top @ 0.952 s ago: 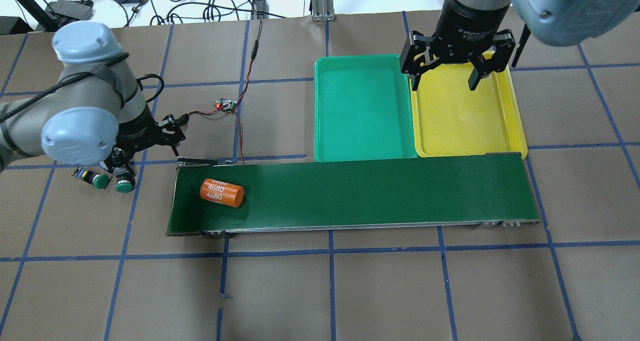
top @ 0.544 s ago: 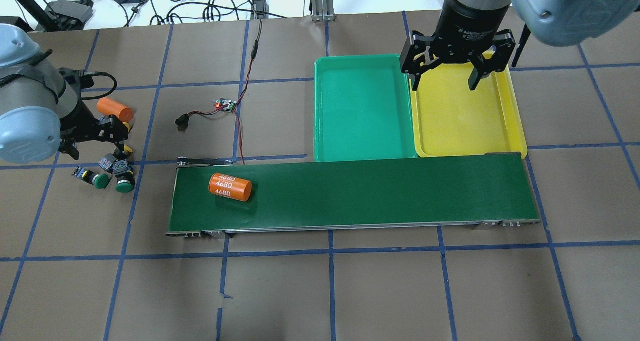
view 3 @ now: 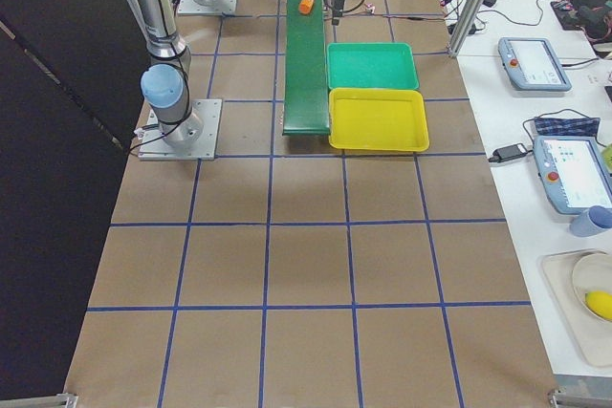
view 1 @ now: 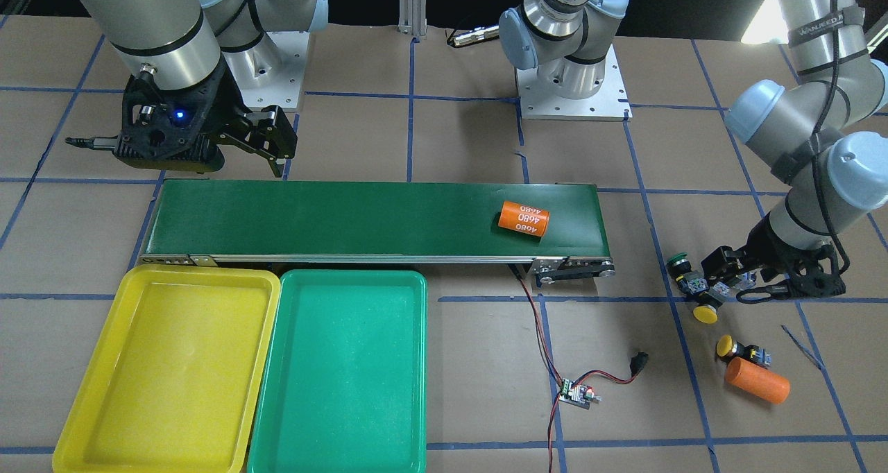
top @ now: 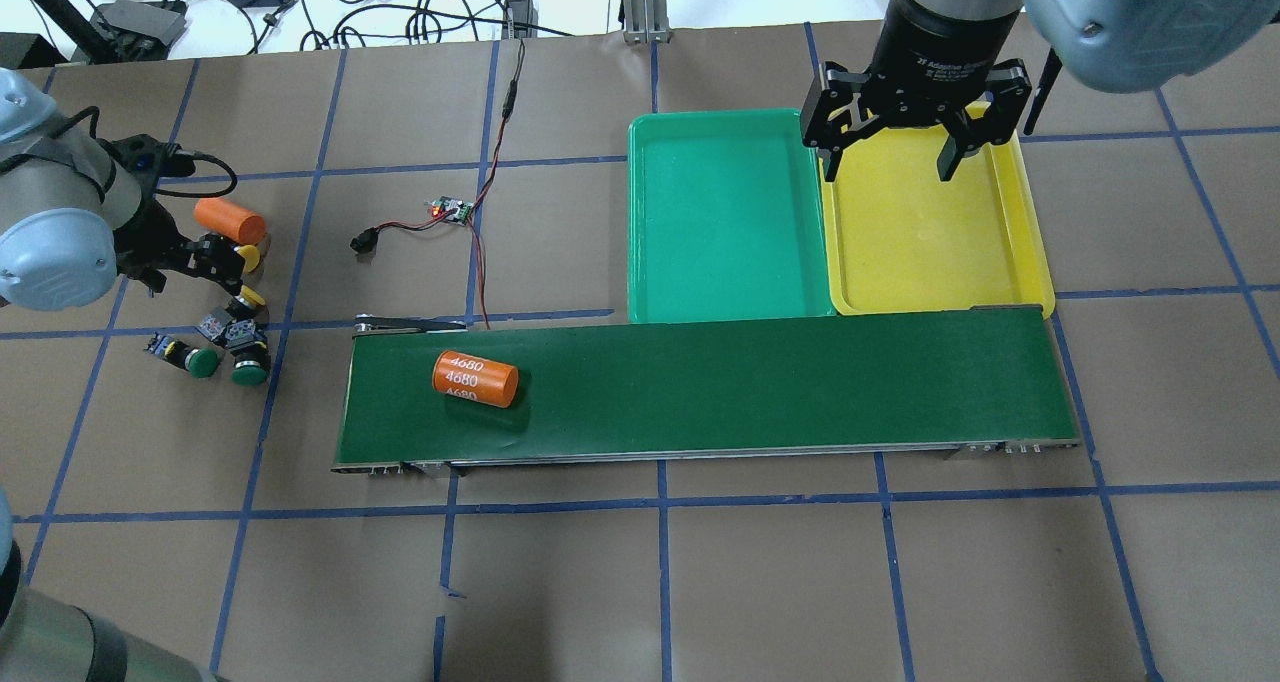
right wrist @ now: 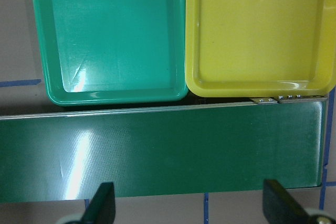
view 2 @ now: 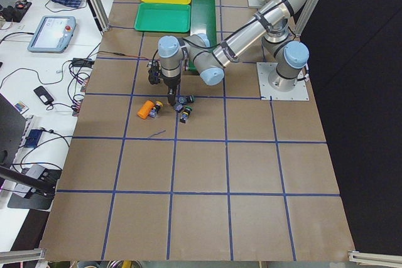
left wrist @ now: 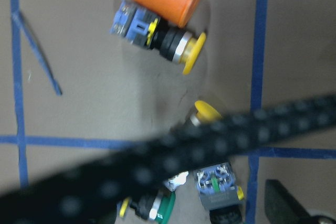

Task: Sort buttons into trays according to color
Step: 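Return the left gripper to the pile and grasp a yellow button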

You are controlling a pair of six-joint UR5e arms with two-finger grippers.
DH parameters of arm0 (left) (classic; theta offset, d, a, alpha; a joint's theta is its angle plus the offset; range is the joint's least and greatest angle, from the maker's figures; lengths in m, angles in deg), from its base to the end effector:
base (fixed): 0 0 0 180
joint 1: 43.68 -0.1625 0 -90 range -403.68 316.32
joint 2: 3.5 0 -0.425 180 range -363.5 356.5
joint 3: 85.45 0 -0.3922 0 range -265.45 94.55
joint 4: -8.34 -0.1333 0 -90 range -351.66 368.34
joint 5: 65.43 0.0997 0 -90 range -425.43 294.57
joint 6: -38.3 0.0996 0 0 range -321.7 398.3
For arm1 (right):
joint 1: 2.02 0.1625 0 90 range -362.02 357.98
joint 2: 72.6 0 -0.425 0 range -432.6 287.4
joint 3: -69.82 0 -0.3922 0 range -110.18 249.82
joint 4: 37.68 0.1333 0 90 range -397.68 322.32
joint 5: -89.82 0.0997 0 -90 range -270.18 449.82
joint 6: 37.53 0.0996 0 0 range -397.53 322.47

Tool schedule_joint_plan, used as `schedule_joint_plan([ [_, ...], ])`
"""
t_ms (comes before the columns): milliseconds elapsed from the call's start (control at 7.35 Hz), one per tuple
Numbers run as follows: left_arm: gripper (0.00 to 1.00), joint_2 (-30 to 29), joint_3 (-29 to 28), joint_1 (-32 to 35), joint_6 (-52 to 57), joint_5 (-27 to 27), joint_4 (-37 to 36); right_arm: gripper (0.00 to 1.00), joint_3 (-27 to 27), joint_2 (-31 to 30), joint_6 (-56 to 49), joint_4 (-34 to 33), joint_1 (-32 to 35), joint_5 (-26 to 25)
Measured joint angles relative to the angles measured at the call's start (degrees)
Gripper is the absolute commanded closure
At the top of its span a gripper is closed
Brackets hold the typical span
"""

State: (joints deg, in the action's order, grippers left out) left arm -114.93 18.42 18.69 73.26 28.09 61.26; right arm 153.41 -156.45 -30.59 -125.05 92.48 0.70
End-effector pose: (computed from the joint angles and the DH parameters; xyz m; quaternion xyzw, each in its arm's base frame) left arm 0.1554 -0.5712 0.2352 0.0634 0.9974 0.0027 0.0343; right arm 0.1763 -0.5210 0.4832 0.0214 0.9995 0.0213 0.0056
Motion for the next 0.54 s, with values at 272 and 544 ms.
schedule_joint_plan([
  [272, 0.01, -3.0, -0.9, -0.1, 9.2, -0.3, -1.0, 0.0, 0.0, 0.0, 0.0, 0.0, -0.1, 0.0],
  [544, 0.02, -5.3, -1.2, -0.1, 11.9, -0.3, -2.7, 0.0, 0.0, 0.0, -0.1, 0.0, -0.1, 0.0],
])
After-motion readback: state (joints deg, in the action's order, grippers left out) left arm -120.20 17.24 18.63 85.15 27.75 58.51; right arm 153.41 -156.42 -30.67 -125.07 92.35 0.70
